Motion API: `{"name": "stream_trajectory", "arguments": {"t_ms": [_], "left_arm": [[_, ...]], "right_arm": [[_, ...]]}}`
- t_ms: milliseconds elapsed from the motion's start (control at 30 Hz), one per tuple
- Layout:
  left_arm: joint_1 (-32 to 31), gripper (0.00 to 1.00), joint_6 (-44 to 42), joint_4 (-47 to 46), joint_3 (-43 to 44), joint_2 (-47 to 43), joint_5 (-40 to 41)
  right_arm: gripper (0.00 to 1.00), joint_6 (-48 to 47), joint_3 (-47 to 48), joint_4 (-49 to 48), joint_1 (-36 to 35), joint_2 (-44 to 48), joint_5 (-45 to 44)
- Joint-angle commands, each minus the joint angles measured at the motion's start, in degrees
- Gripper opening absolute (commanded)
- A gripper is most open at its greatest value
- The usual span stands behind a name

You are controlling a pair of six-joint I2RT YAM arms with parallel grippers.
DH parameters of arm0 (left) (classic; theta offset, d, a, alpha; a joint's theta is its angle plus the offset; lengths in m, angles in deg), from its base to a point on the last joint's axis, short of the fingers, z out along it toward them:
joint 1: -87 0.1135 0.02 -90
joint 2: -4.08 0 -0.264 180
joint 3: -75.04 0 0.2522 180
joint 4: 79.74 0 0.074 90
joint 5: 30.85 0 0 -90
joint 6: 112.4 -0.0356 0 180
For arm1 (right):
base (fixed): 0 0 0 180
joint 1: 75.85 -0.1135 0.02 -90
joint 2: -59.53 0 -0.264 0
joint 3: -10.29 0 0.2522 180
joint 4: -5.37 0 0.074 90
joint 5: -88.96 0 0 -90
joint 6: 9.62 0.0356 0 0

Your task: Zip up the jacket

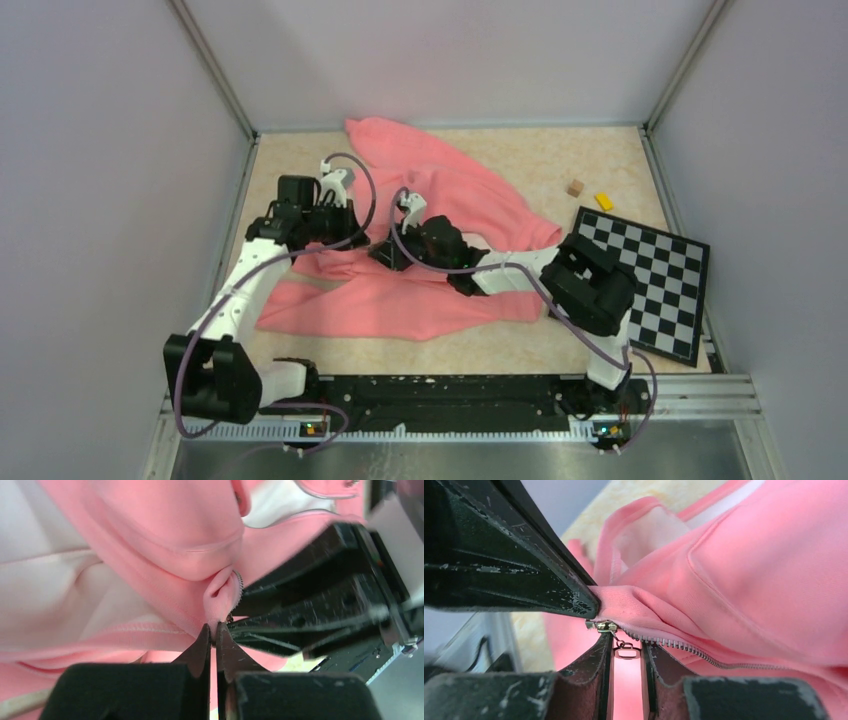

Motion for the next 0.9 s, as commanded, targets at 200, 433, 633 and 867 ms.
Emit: {"name": "stream_trajectory", "arguments": {"t_ms": [200,433,633,867], "left_arm": [[-0.3,0.0,-6.1,-1.6,1.1,-3.5,-1.4],[-0.2,0.15,0.3,-4.7,-1.6,-3.0,-2.0],[0.5,0.53,9.5,-9.1,-4.9,-5.6,3.5],[0.7,0.63,17.5,-7.9,-6.8,-10.6,12.6]], "right_arm": [[0.0,-0.6,-1.8,-8.3,8.7,-4.2,33.3],[0.0,2.1,2.2,-14.0,8.5,-5.7,37.4],[0.0,2.9,2.4,-14.8,8.6,-6.8,37.2],[0.0,2.5,2.1,-14.6,8.6,-6.7,36.0]]}}
